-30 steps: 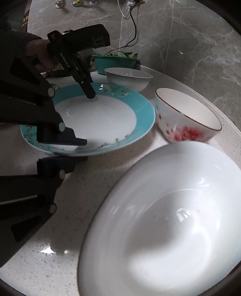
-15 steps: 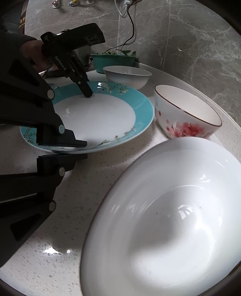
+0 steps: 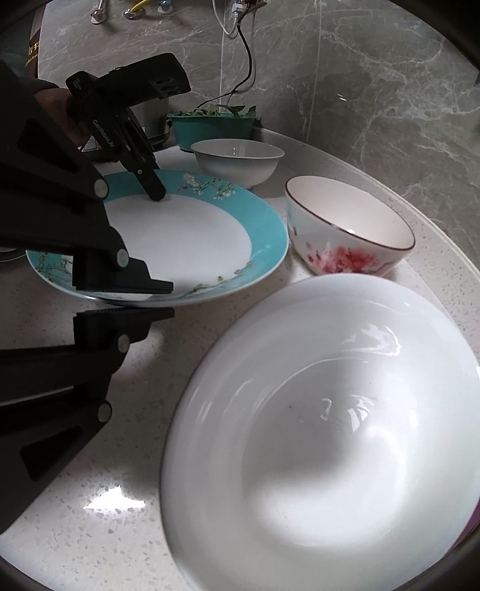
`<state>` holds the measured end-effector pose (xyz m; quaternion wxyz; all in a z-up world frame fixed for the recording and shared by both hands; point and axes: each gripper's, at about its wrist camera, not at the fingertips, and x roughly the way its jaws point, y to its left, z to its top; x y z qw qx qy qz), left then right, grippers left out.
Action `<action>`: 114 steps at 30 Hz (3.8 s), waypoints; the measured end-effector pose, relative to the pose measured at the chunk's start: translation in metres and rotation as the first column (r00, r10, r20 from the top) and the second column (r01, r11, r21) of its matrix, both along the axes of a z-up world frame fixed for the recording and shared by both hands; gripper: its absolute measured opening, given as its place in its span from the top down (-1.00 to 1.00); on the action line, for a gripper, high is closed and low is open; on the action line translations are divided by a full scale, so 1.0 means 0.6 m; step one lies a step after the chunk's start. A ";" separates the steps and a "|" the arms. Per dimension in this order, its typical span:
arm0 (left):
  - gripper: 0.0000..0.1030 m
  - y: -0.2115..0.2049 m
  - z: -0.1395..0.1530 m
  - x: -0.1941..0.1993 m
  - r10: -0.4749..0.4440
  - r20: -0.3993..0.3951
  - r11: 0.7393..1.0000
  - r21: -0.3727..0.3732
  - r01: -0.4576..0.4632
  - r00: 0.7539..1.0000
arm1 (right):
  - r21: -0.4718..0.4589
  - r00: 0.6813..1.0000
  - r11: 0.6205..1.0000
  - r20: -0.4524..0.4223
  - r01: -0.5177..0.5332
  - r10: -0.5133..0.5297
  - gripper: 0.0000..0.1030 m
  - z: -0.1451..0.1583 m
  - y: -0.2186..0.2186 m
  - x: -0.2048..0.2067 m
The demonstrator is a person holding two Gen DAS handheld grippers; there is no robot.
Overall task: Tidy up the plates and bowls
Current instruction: 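Carry the large teal-rimmed plate with both tools over the plate stack, then lower the large plate onto the plate stack and open both tools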
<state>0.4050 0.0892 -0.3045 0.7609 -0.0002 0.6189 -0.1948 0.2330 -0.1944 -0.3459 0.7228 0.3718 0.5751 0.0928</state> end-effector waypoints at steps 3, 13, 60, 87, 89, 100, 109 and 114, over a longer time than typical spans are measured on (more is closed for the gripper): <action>0.60 0.000 0.004 -0.007 -0.001 0.008 1.000 -0.006 0.001 1.000 | -0.010 1.000 1.000 0.011 -0.003 0.003 0.82 0.008 -0.002 -0.004; 0.60 0.013 0.044 -0.032 0.015 0.051 1.000 -0.026 -0.014 0.999 | -0.017 0.999 1.000 0.050 -0.011 0.012 0.81 0.036 0.002 -0.019; 0.59 0.287 0.034 -0.386 0.203 0.101 0.979 -0.014 -0.203 0.974 | -0.094 0.963 0.967 0.105 -0.237 0.246 0.77 0.042 0.268 -0.146; 0.47 0.269 0.002 -0.382 0.194 0.183 0.978 0.036 -0.204 0.964 | -0.610 0.847 0.724 0.156 -0.323 0.509 0.52 0.042 0.346 -0.182; 0.43 0.265 0.002 -0.383 0.188 0.194 0.979 0.046 -0.200 0.963 | -0.638 0.841 0.700 0.148 -0.321 0.521 0.48 0.043 0.351 -0.186; -0.01 0.249 -0.003 -0.377 0.172 0.211 0.982 0.041 -0.184 0.962 | -0.709 0.839 0.640 0.127 -0.297 0.530 0.34 0.048 0.363 -0.190; -0.61 0.272 0.037 -0.378 0.215 0.287 0.975 -0.008 -0.222 0.933 | -0.654 0.847 0.714 0.210 -0.249 0.488 -0.42 0.078 0.344 -0.198; -1.00 0.283 0.084 -0.376 0.262 0.324 0.965 -0.072 -0.253 0.909 | -0.465 0.887 0.853 0.256 -0.235 0.383 -1.00 0.101 0.279 -0.196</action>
